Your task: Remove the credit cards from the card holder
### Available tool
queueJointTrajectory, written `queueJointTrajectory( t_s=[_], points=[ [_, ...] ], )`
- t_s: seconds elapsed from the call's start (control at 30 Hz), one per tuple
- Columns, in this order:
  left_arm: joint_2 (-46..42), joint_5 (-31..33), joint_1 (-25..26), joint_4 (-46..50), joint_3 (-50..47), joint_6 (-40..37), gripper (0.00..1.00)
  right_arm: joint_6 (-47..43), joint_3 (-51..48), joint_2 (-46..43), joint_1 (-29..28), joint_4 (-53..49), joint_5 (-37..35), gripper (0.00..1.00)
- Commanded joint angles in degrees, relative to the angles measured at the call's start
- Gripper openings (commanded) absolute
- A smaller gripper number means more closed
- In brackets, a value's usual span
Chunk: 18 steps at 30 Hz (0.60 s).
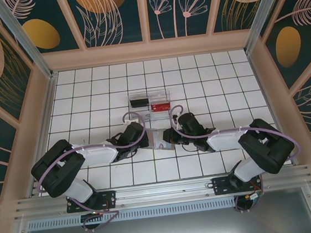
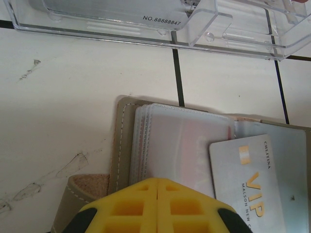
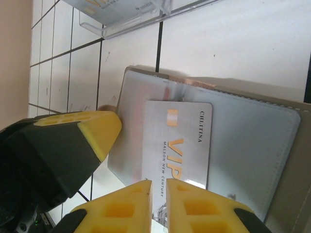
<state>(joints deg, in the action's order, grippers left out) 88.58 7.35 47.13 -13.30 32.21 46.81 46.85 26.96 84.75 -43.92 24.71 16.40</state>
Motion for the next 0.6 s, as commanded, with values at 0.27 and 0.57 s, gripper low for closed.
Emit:
queueJointTrajectory(
  t_s=[0.27, 0.57],
  points=[
    [-0.57, -0.27, -0.18, 3.59, -0.48, 0.33, 0.11, -1.07, -0.25, 0.21, -0.02, -0.70, -1.73, 0.21],
    [-7.32, -0.39, -0.07, 7.23, 0.74, -0.19, 0.18, -2.52, 0.02, 0.27, 0.07, -3.22, -3.75, 0.24]
  ],
)
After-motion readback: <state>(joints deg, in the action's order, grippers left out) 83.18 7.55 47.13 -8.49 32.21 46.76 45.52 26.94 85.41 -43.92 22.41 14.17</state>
